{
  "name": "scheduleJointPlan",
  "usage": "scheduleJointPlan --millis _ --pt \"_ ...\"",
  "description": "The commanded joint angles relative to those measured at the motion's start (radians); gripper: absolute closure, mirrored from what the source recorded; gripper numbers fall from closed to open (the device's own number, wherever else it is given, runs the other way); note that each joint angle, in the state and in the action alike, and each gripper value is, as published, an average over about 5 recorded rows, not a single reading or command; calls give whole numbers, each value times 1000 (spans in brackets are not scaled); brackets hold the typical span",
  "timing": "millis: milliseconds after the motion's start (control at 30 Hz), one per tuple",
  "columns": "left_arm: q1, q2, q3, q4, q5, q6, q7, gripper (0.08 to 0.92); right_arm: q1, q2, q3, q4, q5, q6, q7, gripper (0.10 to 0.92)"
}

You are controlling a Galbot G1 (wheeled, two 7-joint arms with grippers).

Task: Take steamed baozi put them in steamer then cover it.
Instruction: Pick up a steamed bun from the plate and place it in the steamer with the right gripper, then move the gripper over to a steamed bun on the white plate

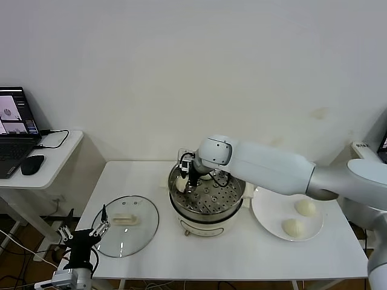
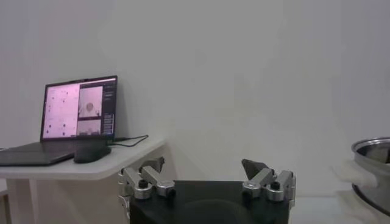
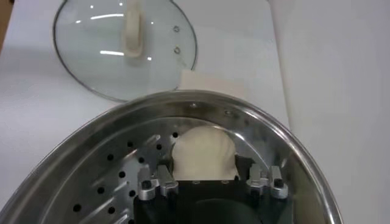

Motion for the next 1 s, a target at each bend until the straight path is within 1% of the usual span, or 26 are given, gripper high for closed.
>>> scheduleJointPlan --millis 33,100,167,367,500,633,733,867,1000 --pt "-2 2 2 -1 0 2 0 177 103 -121 -10 99 -7 3 -108 279" --pt "-4 3 5 -2 0 3 0 177 167 -190 -20 145 -26 33 -185 233" --pt "-7 5 8 -2 -1 5 1 177 236 -273 -28 199 -58 80 -271 211" --pt "-10 16 19 -3 -3 6 1 177 350 -569 -16 331 -170 254 -464 203" --pt "-8 22 22 2 -5 4 2 177 280 -764 38 370 -310 380 -542 202" --pt "-2 28 22 10 -7 0 3 177 25 -912 211 363 -463 462 -561 203" --pt "2 29 21 16 -6 -2 3 177 -151 -978 329 343 -549 507 -551 202" --pt "-1 25 25 21 -3 -1 3 177 -391 -1013 499 311 -618 541 -522 202" --pt "-8 22 31 29 1 1 3 177 -543 -990 585 286 -668 551 -484 203"
